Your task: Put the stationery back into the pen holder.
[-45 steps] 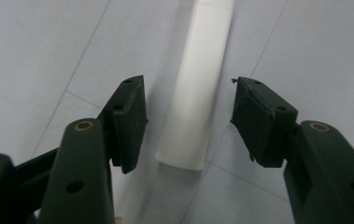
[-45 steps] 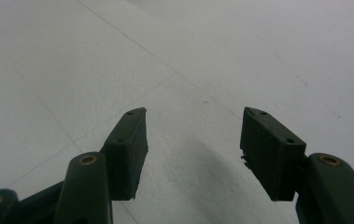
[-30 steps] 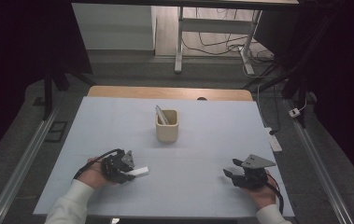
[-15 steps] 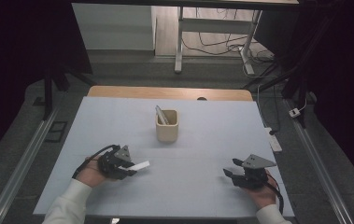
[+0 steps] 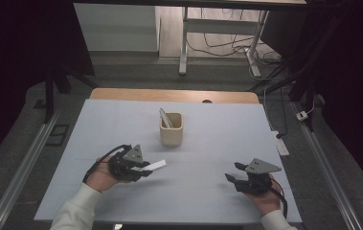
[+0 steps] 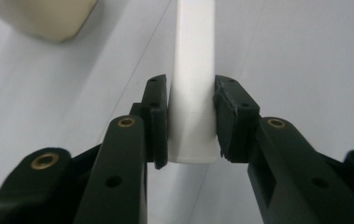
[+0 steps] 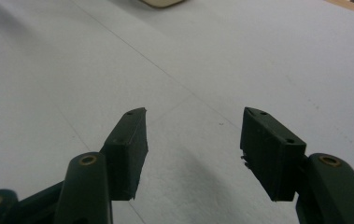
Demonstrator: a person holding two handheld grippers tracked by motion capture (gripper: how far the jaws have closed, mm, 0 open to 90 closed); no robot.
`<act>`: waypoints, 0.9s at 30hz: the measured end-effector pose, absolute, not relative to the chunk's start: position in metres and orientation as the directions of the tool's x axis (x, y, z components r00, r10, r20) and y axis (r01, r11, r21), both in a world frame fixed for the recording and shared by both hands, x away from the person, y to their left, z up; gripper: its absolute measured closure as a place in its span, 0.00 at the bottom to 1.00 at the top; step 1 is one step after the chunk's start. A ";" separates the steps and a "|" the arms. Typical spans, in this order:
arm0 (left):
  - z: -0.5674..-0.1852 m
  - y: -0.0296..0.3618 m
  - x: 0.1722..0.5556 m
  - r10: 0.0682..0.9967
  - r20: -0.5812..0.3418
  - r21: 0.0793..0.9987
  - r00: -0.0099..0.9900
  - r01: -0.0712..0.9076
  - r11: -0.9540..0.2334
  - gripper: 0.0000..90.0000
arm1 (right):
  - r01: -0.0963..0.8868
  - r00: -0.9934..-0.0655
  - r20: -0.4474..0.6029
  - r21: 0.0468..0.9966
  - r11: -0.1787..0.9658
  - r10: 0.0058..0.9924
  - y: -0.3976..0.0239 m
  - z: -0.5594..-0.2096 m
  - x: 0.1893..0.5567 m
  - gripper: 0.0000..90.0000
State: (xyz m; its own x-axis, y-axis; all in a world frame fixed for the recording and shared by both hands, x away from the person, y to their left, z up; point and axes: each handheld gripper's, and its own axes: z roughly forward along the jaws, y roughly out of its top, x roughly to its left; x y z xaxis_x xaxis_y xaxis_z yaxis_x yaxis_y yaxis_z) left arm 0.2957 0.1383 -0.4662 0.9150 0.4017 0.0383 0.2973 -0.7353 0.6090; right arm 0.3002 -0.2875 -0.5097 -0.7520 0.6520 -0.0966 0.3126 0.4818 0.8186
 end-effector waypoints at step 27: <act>-0.461 0.057 0.312 0.280 0.088 0.581 0.956 0.179 -0.794 0.74 | 0.264 -0.794 -0.130 0.806 0.529 0.594 -0.267 -0.505 0.295 0.45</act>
State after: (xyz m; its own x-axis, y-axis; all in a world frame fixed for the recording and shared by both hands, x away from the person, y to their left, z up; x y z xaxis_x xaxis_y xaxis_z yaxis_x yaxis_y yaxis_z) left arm 0.3116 0.0572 -0.4606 0.9560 0.2797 0.0880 0.1788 -0.7939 0.5812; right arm 0.2951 -0.2669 -0.5048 -0.7938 0.5942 -0.1295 0.2643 0.5290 0.8064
